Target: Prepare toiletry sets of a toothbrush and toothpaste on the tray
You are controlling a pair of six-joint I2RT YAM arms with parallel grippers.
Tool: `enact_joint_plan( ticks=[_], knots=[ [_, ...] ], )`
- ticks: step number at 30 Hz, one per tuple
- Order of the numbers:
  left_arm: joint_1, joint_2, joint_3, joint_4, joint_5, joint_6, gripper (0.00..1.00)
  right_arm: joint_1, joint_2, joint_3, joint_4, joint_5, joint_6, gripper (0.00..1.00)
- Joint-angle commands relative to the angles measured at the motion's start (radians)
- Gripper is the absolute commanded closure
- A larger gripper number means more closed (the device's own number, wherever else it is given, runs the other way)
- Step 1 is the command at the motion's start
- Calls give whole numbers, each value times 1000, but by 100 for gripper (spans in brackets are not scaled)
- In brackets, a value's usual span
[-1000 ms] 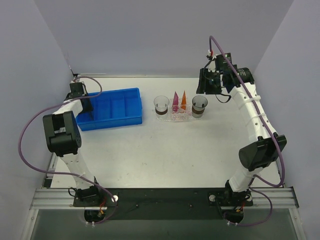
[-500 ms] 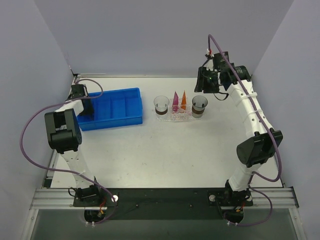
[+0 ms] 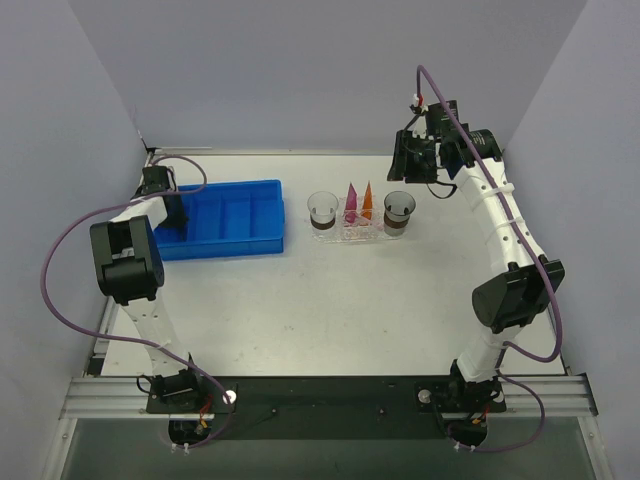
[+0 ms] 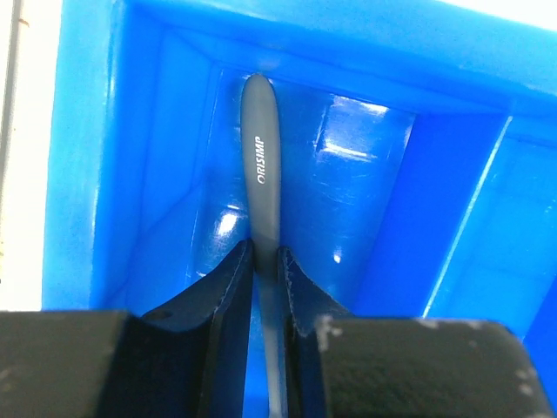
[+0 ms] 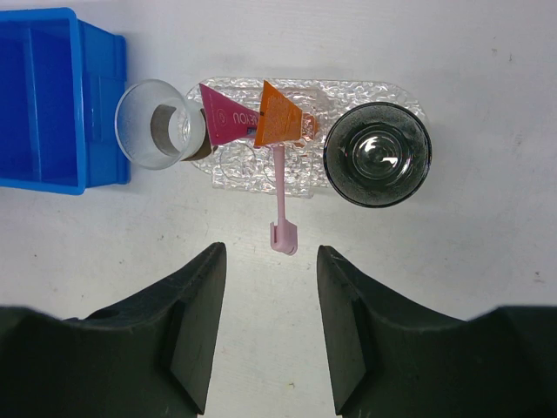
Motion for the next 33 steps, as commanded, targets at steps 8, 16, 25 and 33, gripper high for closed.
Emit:
enact_joint_plan(
  ticks=[8,16,25,33],
  knots=[
    [4,-89,-6,-4,40,40,100,0,-37,-25,15,-9,2,59],
    [2,-133,20,12,34,3,100,2,-62,-81,44,-14,11,59],
    [2,-222,-34,56,-15,-22,100,2,-72,-104,70,-18,18,59],
    [-22,-314,-91,71,-88,-10,100,2,-74,-106,87,-18,20,59]
  ],
)
